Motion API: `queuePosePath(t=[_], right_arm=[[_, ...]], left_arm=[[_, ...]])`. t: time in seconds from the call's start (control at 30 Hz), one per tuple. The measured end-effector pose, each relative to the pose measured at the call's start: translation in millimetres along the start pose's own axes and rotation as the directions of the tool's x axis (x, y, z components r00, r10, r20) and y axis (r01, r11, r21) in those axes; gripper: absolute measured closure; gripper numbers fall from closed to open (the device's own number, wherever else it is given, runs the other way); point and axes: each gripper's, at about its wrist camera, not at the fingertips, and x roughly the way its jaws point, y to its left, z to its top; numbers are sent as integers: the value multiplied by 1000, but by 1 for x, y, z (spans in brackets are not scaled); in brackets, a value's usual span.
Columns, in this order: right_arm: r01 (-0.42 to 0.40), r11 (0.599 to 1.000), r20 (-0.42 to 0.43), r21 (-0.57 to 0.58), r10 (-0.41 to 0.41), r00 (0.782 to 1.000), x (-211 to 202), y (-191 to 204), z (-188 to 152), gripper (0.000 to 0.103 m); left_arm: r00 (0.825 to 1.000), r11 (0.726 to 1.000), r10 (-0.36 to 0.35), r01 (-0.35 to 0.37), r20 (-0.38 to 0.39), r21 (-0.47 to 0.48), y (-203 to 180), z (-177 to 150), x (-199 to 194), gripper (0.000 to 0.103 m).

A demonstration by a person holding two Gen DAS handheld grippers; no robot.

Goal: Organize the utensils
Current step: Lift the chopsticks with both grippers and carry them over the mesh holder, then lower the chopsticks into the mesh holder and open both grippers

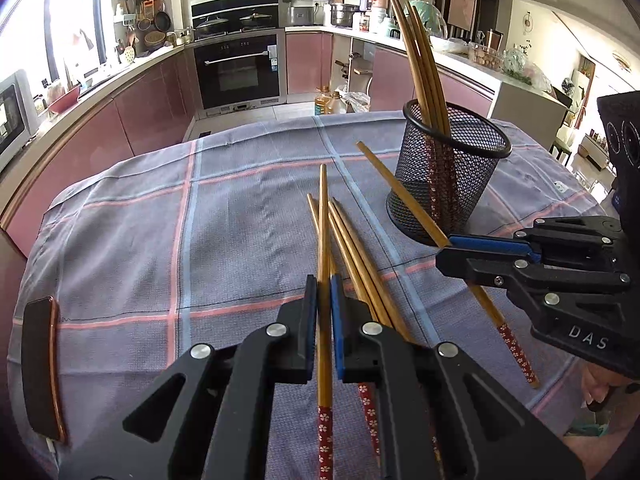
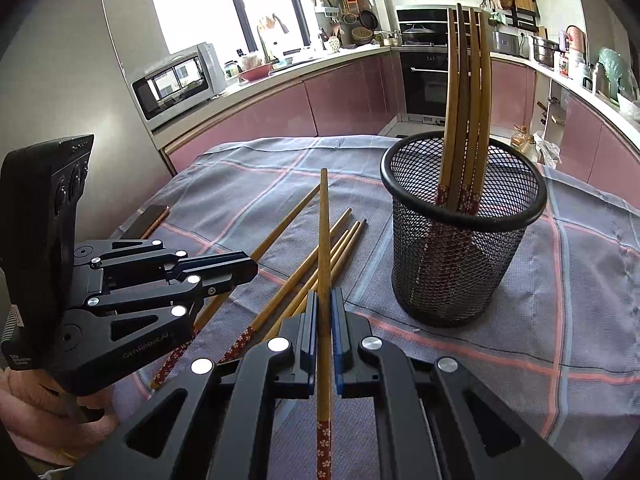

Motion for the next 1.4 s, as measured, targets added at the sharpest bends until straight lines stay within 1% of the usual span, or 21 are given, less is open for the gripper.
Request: queuePosePath(t=[0.17, 0.27, 0.43, 0.6, 0.8, 0.93, 1.13, 1.2, 1.27, 1.33, 1.4], right_arm=[[-18, 1000, 57, 13, 18, 998, -22, -4, 6, 97], [-27, 999, 106, 26, 24, 994, -39, -8, 12, 97], [-28, 999, 184, 33, 21, 983, -66, -15, 23, 97], [-43, 998, 246, 42, 31, 969, -86, -24, 34, 97], [-30, 999, 308, 28, 20, 951, -107, -34, 54, 97], [-9, 1000, 349, 3, 7, 937, -123, -34, 69, 97], [35, 999, 402, -4, -30, 915, -137, -39, 87, 97], [42, 999, 408, -1, -38, 912, -138, -43, 91, 97], [53, 999, 407, 4, -51, 912, -134, -48, 93, 97], [67, 998, 402, 11, -66, 913, -129, -52, 94, 97], [70, 997, 387, 20, -73, 919, -122, -55, 92, 97]], left_arm=[[998, 998, -55, 55, 40, -22, 5, 6, -20, 96], [991, 992, -117, 120, 71, -30, 7, 13, -36, 96], [968, 975, -214, 221, 129, -37, 9, 27, -63, 96], [939, 954, -286, 297, 193, -30, 10, 42, -87, 96], [908, 943, -309, 330, 282, -29, 10, 67, -106, 96], [890, 941, -312, 338, 333, -23, 7, 89, -113, 96], [863, 942, -312, 334, 398, 14, -8, 122, -118, 96], [860, 944, -308, 329, 408, 19, -11, 130, -117, 96], [863, 948, -302, 319, 406, 28, -16, 136, -112, 96], [873, 954, -287, 298, 393, 34, -21, 140, -105, 96], [887, 957, -280, 287, 366, 37, -25, 141, -95, 96]])
